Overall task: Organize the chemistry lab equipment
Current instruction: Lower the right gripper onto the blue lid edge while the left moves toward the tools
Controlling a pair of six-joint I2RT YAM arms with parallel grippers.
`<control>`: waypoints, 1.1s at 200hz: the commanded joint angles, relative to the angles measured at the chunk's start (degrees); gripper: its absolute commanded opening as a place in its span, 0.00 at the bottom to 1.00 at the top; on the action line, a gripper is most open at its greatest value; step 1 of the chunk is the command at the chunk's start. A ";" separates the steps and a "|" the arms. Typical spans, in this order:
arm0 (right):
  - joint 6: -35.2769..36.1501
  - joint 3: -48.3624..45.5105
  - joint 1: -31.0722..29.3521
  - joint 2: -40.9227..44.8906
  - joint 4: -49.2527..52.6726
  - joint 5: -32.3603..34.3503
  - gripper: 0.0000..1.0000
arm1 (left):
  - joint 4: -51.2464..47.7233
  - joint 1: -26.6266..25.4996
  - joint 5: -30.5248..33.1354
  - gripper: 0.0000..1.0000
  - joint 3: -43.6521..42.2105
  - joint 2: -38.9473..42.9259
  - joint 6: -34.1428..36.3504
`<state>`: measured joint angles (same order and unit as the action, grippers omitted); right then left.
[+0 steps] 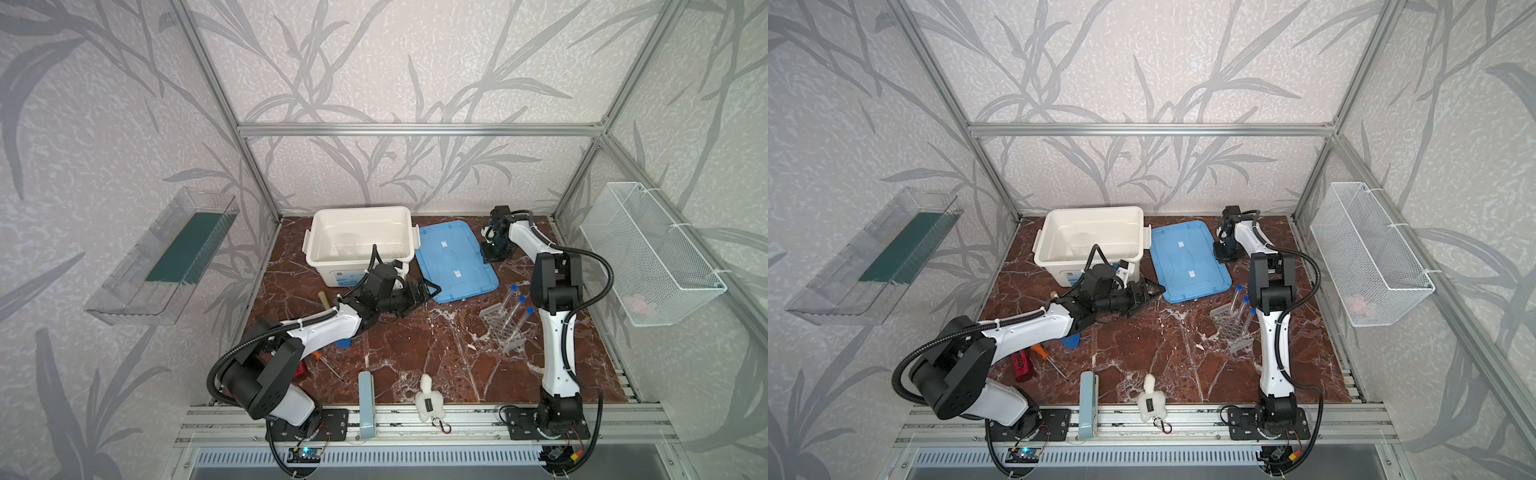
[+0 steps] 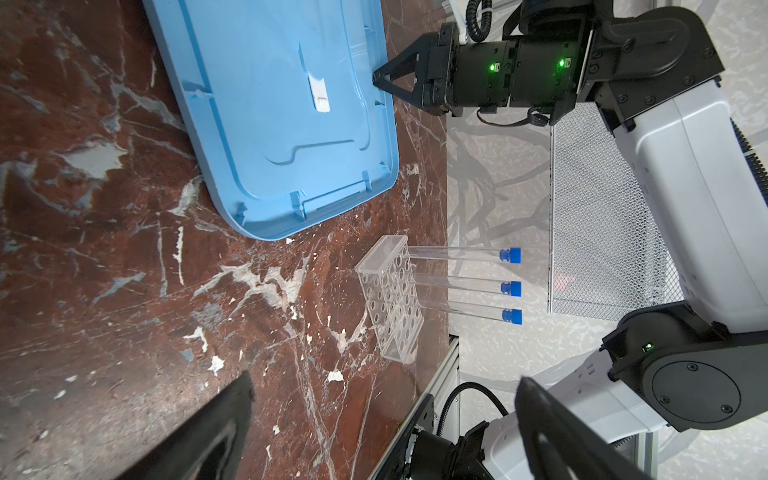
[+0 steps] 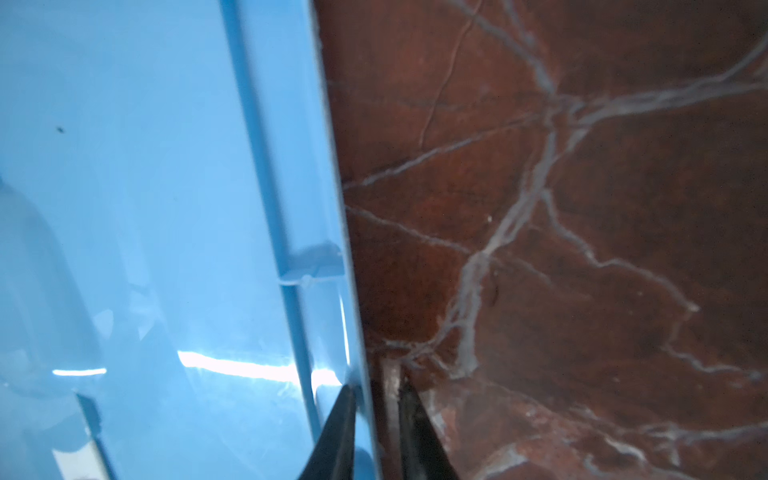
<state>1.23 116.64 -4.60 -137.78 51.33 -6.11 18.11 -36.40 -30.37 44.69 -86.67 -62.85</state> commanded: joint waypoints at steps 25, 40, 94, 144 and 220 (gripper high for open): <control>0.09 -1.87 0.03 1.07 -0.69 -1.80 0.01 | -4.84 -0.27 0.58 0.99 2.25 3.85 2.47; -0.45 -3.81 0.03 3.92 -2.22 -1.58 0.00 | -7.07 -0.28 1.72 0.99 1.92 5.85 3.51; -1.61 -13.40 0.03 18.82 -7.64 -0.36 0.00 | -13.11 -0.33 5.30 0.99 0.06 12.76 5.77; -4.44 -20.98 0.12 29.74 -11.35 2.31 0.00 | -19.37 -0.03 2.90 0.99 4.67 16.75 10.20; -11.79 -36.07 0.77 52.31 -21.46 0.43 0.00 | -26.98 1.57 0.48 0.99 11.58 20.70 23.60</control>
<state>-6.63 82.48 -4.56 -93.41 36.71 -3.62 -6.20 -35.73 -28.91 55.40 -67.42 -44.69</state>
